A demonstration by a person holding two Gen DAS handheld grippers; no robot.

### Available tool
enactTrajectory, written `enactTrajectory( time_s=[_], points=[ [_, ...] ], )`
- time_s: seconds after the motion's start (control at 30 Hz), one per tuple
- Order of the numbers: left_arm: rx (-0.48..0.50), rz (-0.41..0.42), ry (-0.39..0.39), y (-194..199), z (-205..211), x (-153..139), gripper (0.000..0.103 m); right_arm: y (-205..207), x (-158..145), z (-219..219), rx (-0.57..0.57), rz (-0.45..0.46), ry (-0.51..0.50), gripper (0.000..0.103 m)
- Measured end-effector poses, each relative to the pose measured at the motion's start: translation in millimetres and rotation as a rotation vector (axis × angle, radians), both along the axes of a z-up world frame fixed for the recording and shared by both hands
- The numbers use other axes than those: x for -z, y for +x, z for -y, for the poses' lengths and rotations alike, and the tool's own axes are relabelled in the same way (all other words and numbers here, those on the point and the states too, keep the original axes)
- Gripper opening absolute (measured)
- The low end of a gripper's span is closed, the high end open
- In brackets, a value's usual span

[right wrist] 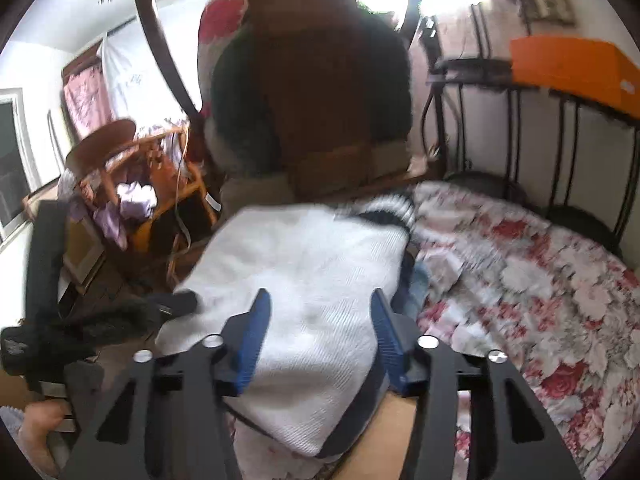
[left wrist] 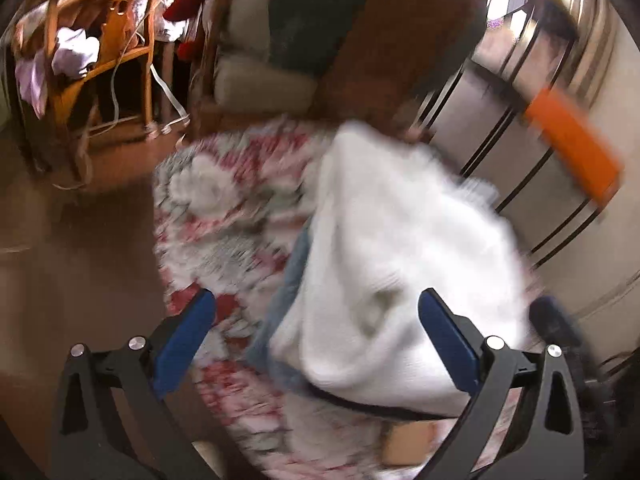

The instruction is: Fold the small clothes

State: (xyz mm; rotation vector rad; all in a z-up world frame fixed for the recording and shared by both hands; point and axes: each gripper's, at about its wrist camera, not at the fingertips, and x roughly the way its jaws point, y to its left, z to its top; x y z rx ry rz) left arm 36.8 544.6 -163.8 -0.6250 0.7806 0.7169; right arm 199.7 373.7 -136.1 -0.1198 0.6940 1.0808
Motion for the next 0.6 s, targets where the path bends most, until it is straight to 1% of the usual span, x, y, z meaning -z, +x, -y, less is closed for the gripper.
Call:
enactTrajectory(
  time_s=[0.03, 0.07, 0.1, 0.13, 0.2, 0.27, 0.37, 0.43, 0.47, 0.5, 0.53, 0.6],
  points=[
    [0.014, -0.020, -0.035, 4, -2, 10, 0.099, 4, 11, -6, 0.000, -0.032, -0.041, 0.049],
    [0.014, 0.008, -0.104, 3, -7, 17, 0.099, 5, 17, -8, 0.010, -0.034, -0.060, 0.050],
    [0.013, 0.023, -0.132, 2, -10, 18, 0.099, 6, 21, -9, 0.015, -0.035, -0.069, 0.051],
    [0.017, 0.029, -0.141, 1, -12, 17, 0.099, 7, 22, -7, 0.020, -0.047, -0.064, 0.052],
    [0.020, 0.020, -0.112, 2, -10, 12, 0.099, 11, 20, -3, 0.022, -0.090, -0.040, 0.052],
    [0.018, -0.001, -0.058, 3, -2, 7, 0.098, 12, 19, 1, 0.029, -0.116, -0.029, 0.052],
    [0.029, 0.011, -0.011, 4, 12, -3, 0.098, 8, 14, 10, 0.040, -0.152, 0.004, 0.060],
    [0.023, 0.013, 0.037, 2, 21, -12, 0.098, 1, 6, 17, 0.049, -0.138, 0.021, 0.074],
    [0.009, 0.003, 0.075, -1, 29, -17, 0.098, -5, 0, 23, 0.051, -0.122, 0.033, 0.076],
    [-0.002, -0.003, 0.094, -4, 34, -21, 0.098, -8, -4, 27, 0.054, -0.109, 0.037, 0.080],
    [-0.010, -0.004, 0.106, -7, 37, -24, 0.098, -13, -9, 31, 0.060, -0.095, 0.035, 0.082],
    [-0.034, 0.006, 0.115, -14, 46, -32, 0.098, -20, -14, 37, 0.078, -0.085, 0.024, 0.083]
  ],
)
